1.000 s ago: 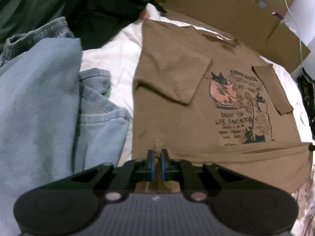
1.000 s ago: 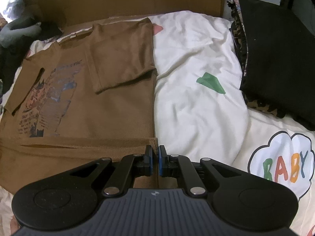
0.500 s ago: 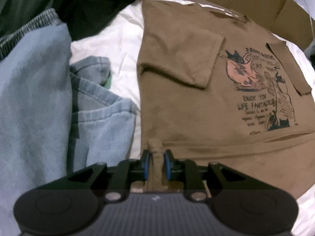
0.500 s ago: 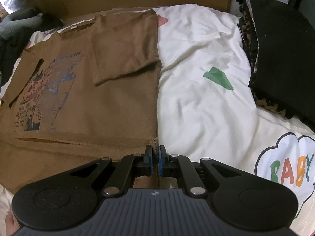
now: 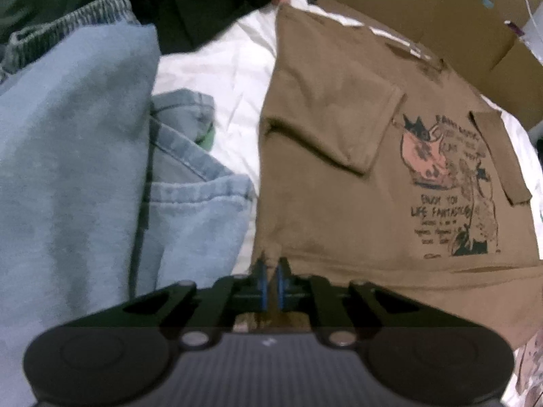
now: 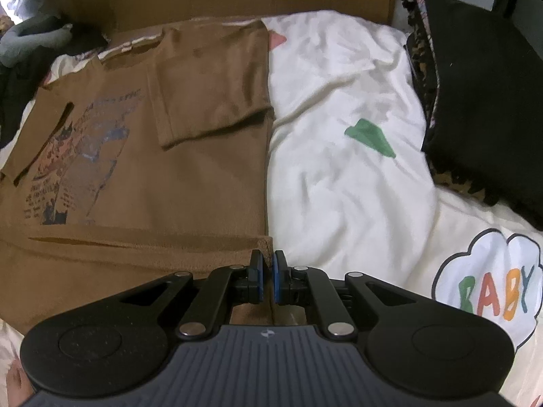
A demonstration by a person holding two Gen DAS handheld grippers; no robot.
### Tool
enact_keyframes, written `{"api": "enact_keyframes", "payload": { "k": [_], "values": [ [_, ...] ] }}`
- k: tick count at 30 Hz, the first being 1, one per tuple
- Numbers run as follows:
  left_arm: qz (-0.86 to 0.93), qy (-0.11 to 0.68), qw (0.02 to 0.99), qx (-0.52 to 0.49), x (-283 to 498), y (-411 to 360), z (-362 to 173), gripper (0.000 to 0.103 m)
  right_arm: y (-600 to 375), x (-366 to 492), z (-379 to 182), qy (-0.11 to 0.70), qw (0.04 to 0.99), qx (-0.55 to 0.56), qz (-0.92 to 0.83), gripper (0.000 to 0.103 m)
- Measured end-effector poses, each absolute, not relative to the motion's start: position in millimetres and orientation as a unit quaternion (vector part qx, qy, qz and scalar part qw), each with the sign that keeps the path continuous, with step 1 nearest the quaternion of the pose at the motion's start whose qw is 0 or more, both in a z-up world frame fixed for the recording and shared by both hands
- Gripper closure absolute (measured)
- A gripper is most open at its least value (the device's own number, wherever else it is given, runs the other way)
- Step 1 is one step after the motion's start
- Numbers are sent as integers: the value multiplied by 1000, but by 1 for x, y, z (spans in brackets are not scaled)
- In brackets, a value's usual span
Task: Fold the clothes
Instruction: 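Lift the hem with both grippers and fold it over toward the collar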
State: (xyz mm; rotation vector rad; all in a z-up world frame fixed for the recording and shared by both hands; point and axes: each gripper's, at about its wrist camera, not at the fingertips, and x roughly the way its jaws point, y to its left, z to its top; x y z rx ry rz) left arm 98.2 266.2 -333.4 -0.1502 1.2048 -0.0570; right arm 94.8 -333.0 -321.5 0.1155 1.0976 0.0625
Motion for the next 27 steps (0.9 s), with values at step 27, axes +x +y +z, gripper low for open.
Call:
{"api": "enact_keyframes", "payload": {
  "k": [27],
  "values": [
    [14, 474, 877, -73, 149, 263, -244, 98, -340, 143, -251, 433, 899, 55, 30, 99]
  ]
}}
